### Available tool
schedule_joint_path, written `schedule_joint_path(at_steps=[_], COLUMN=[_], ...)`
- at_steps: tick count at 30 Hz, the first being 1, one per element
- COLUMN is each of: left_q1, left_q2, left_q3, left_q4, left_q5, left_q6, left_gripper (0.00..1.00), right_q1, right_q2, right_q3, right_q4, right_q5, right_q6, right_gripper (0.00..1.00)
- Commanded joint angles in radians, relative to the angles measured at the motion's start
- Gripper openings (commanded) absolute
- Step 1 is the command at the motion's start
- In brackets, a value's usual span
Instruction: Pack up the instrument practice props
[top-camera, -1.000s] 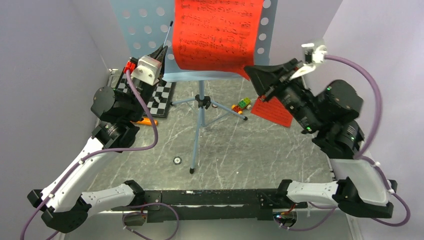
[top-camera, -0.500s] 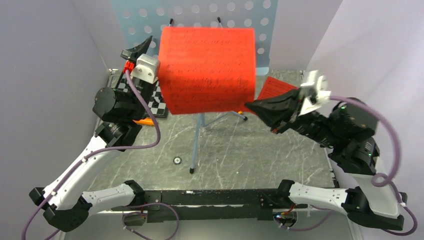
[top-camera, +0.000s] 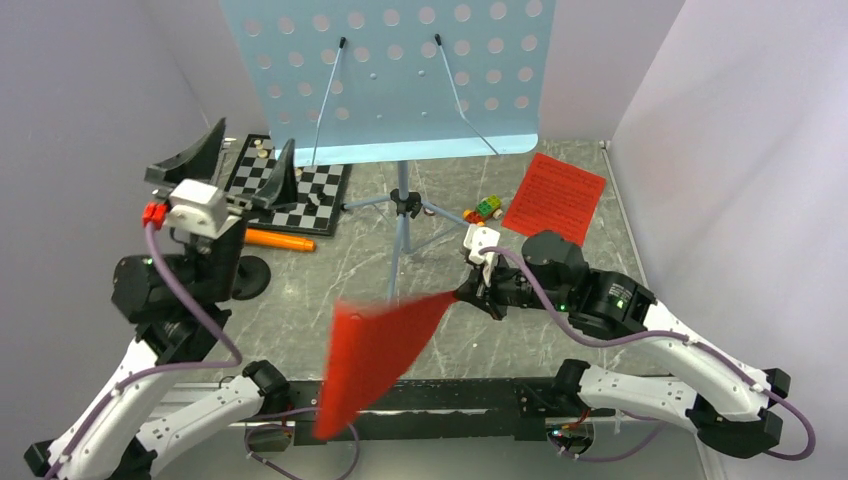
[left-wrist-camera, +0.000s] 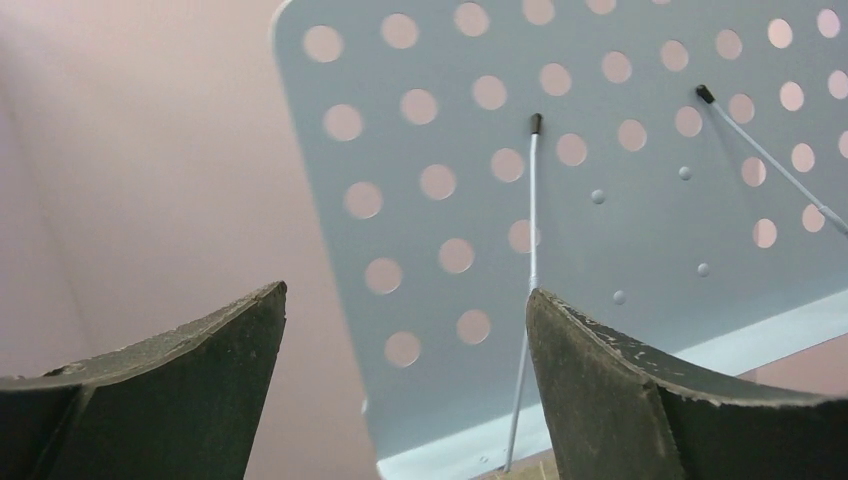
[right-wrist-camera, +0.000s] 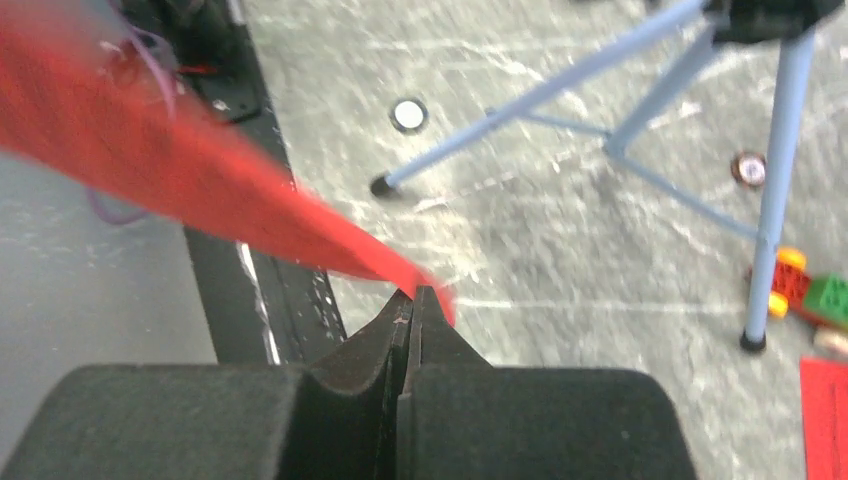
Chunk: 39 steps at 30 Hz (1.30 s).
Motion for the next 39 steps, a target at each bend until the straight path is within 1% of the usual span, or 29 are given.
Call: schedule_joint_path(at_steps=[1, 5, 8, 11, 16, 19, 21, 25, 27, 29, 34, 37, 39], left_q1=[0.002, 0.003, 0.003, 0.003, 0.002, 0.002, 0.002, 0.002, 0.002, 0.003, 0.003, 0.003, 0.002], left_q2=[-0.067, -0.114, -0.138, -0.151, -0.171, -0.181, -0.186, -0.190, -0.189, -0.187, -0.204, -0.217, -0.227], left_q3=[-0.057, -0.094, -0.119, -0.135, -0.153, -0.173, -0.185, -0.199, -0.204, -0.212, -0.265, -0.301, -0.328], left_q4=[0.002, -0.012, -0.009, -0.007, -0.004, 0.002, 0.003, -0.005, -0.012, -0.016, -0.016, -0.030, -0.032], left_q5=[-0.078, -0.108, -0.114, -0.108, -0.099, -0.100, -0.101, -0.093, -0.088, -0.088, -0.086, -0.091, -0.094], left_q6=[-0.034, -0.043, -0.066, -0.089, -0.134, -0.155, -0.169, -0.185, -0.192, -0.201, -0.237, -0.258, -0.269], left_gripper=[0.95, 0.96, 0.96, 0.96, 0.95, 0.95, 0.95, 0.95, 0.95, 0.95, 0.95, 0.95, 0.95], right_q1=[-0.002, -0.001, -0.028, -0.105, -0.314, -0.434, -0.521, -0.713, -0.825, -0.928, -1.047, -1.057, -1.057], right_q2=[-0.067, -0.068, -0.081, -0.104, -0.123, -0.134, -0.132, -0.082, -0.030, 0.042, 0.236, 0.346, 0.414], right_q3=[-0.055, -0.065, -0.061, -0.070, -0.145, -0.204, -0.238, -0.239, -0.202, -0.156, -0.074, 0.069, 0.182], right_q4=[0.026, -0.038, -0.066, -0.036, 0.052, 0.126, 0.187, 0.270, 0.306, 0.332, 0.459, 0.477, 0.474], right_q5=[0.210, 0.528, 0.703, 0.802, 0.850, 0.810, 0.746, 0.522, 0.375, 0.281, 0.165, 0.140, 0.090], right_q6=[0.069, 0.184, 0.264, 0.294, 0.335, 0.374, 0.409, 0.497, 0.542, 0.600, 0.717, 0.723, 0.709], right_gripper=[0.00, 0.00, 0.00, 0.00, 0.00, 0.00, 0.00, 0.00, 0.00, 0.00, 0.00, 0.00, 0.00])
